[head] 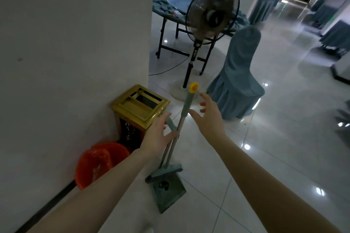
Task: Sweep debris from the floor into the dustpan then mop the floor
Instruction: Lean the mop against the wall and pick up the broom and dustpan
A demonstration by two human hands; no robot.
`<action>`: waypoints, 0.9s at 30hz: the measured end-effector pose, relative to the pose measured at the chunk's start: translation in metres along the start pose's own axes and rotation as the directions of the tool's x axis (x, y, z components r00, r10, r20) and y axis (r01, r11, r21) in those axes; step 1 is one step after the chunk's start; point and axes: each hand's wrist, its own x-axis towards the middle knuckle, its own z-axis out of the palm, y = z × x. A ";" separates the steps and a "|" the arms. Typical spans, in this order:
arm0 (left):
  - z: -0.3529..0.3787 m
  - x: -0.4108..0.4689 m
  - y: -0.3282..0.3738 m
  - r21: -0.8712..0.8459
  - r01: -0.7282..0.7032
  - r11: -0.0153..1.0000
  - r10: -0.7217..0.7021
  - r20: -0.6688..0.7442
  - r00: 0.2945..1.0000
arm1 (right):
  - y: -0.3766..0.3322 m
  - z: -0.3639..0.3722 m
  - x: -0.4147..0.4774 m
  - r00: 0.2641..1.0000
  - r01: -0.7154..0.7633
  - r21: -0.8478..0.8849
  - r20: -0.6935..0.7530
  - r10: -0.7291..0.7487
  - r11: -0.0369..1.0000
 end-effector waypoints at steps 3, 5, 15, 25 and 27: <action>0.016 0.034 -0.011 -0.015 0.023 1.000 -0.023 0.008 1.000 | 0.007 0.026 0.026 1.000 -0.015 0.069 0.004 0.014 0.998; 0.028 0.051 -0.017 0.025 0.059 0.998 -0.060 0.040 0.997 | 0.012 0.040 0.038 0.999 -0.039 0.137 0.011 0.038 0.990; 0.081 0.094 -0.061 0.101 0.201 0.974 -0.220 0.232 0.948 | 0.029 0.065 0.069 0.995 -0.026 0.148 0.103 0.011 0.989; 0.077 0.083 -0.064 0.093 0.248 0.964 -0.260 0.152 0.954 | 0.027 0.063 0.058 0.991 0.057 0.132 0.112 -0.072 0.990; 0.074 0.071 -0.064 0.103 0.251 0.962 -0.264 0.139 0.954 | 0.023 0.061 0.048 0.986 0.087 0.133 0.131 -0.104 0.987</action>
